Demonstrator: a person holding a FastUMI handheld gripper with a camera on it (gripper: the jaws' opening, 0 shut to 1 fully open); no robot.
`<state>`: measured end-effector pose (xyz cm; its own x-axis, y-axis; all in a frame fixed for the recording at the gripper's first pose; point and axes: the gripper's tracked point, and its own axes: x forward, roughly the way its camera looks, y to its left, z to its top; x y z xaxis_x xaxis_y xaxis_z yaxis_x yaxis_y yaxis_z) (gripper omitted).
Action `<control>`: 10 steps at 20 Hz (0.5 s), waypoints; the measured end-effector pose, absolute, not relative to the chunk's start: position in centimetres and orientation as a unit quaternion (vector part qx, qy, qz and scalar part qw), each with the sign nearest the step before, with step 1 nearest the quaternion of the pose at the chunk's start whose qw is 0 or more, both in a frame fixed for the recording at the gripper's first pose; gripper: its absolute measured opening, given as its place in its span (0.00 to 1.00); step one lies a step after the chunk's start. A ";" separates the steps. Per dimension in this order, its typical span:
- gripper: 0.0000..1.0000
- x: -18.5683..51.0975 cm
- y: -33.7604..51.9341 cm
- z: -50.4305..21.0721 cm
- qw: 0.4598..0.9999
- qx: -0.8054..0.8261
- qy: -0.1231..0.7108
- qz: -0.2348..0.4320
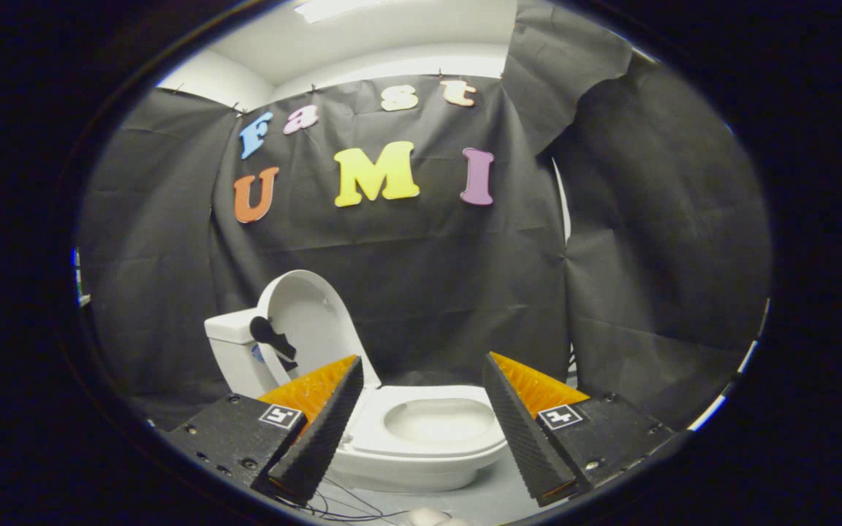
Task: Open the toilet lid.
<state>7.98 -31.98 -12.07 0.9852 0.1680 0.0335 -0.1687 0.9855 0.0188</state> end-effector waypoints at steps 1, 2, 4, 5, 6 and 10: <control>1.00 8.1 -32.6 -12.4 0.997 0.011 -0.016 0.080; 1.00 8.3 -33.0 -12.7 0.997 0.011 -0.015 0.076; 1.00 8.4 -33.7 -13.2 0.997 0.008 -0.007 0.070; 1.00 8.4 -33.9 -13.4 0.998 0.008 -0.003 0.070; 1.00 8.3 -34.1 -13.3 0.998 0.008 -0.002 0.069; 1.00 8.1 -34.9 -13.1 0.998 0.003 -0.002 0.063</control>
